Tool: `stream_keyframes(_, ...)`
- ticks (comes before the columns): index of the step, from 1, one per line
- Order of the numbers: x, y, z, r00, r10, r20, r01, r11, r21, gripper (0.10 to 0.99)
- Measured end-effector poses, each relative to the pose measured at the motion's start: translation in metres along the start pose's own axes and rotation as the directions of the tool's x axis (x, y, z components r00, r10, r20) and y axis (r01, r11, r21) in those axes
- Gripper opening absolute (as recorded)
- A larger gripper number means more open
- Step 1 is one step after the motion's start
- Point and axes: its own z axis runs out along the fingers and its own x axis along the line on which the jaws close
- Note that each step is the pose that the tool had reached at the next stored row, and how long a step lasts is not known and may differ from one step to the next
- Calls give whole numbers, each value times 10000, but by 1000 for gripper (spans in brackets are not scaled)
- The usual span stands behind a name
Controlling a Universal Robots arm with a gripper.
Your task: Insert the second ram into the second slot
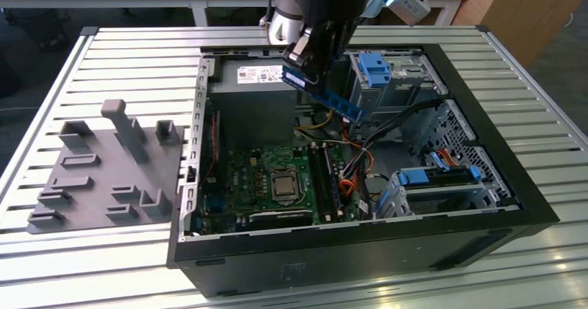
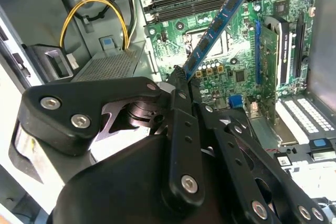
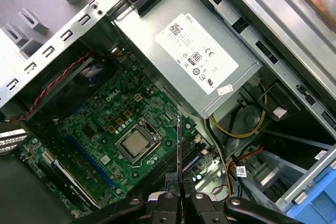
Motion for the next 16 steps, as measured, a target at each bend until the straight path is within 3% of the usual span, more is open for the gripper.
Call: stream_keyframes(16, 0, 0, 0, 9980, 636, 25, -636, 9980, 9, 137)
